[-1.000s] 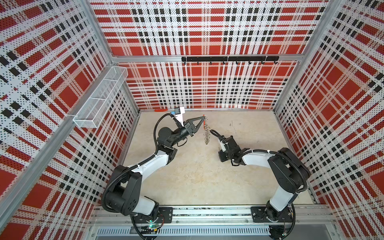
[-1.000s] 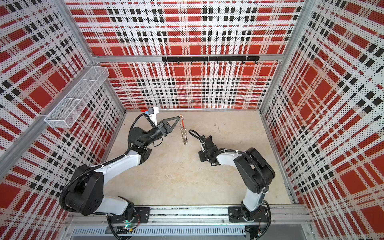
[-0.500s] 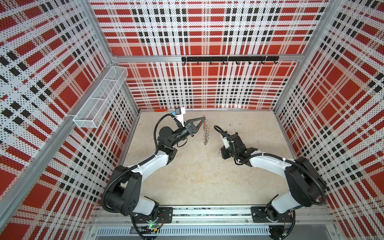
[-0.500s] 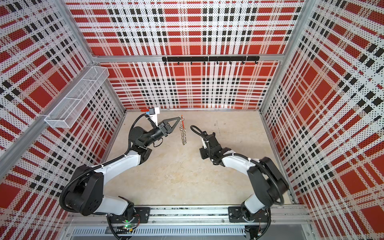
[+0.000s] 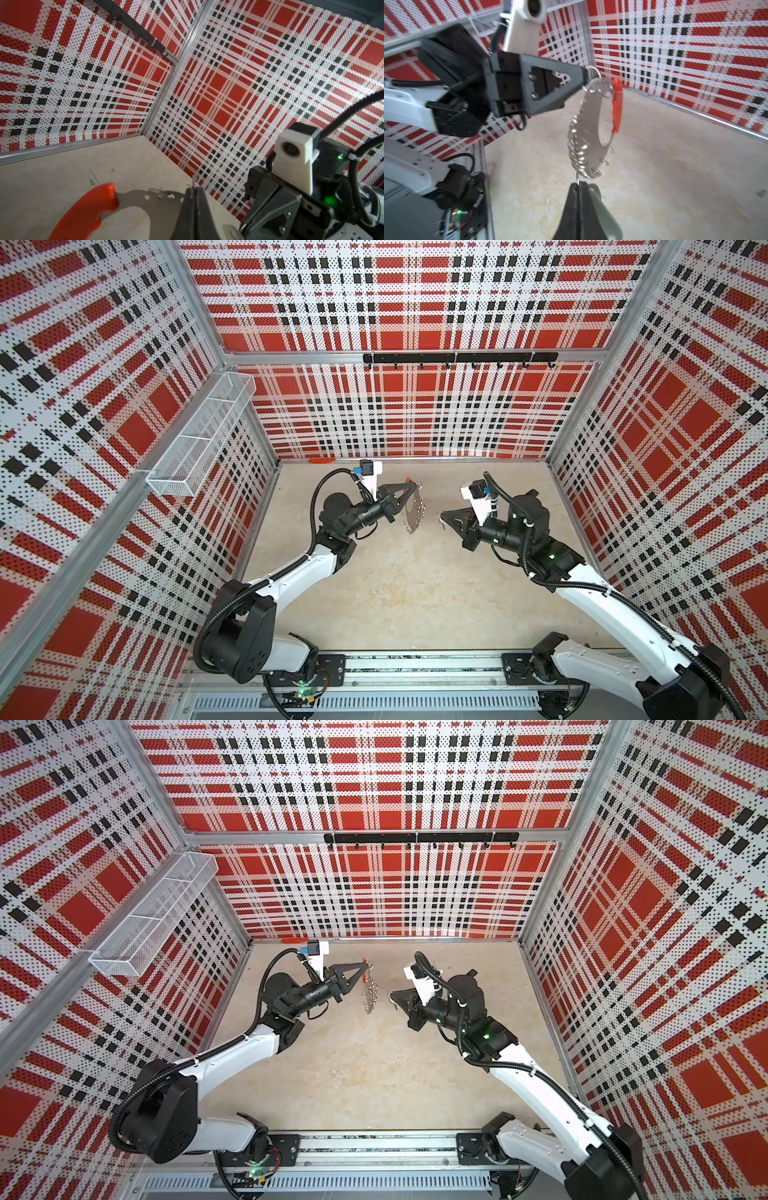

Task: Put the keys on the keyring
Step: 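Lift the key and bring it to the plate held by the left gripper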

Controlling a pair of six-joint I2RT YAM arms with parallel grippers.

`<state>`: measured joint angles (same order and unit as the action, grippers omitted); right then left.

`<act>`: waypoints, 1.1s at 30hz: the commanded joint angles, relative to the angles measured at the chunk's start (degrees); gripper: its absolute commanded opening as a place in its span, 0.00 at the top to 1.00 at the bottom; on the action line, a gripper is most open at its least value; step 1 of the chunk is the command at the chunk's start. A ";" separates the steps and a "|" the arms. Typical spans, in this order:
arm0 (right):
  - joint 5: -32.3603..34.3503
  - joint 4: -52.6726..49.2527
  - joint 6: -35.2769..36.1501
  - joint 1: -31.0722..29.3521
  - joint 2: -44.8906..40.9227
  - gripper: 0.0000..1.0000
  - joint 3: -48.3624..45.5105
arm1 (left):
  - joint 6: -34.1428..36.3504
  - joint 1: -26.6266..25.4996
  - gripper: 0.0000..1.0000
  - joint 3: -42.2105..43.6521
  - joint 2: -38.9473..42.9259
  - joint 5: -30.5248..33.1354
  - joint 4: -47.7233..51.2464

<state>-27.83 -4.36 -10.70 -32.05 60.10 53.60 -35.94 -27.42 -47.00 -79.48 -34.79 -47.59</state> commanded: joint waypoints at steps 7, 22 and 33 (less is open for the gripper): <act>-2.82 0.82 -1.69 0.49 1.76 1.00 6.28 | 5.77 -2.70 1.00 -2.48 1.44 -4.54 -1.11; -1.15 -4.58 -0.46 0.50 6.03 1.00 12.05 | 8.75 -4.07 1.00 -2.74 2.82 -4.80 -1.12; 0.02 -4.19 -0.45 0.50 6.73 1.00 12.73 | 8.26 -4.39 1.00 -3.82 1.70 -5.51 -1.12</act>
<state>-27.79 -8.78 -11.70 -31.79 66.30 64.23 -28.23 -31.29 -48.60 -78.11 -39.27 -47.22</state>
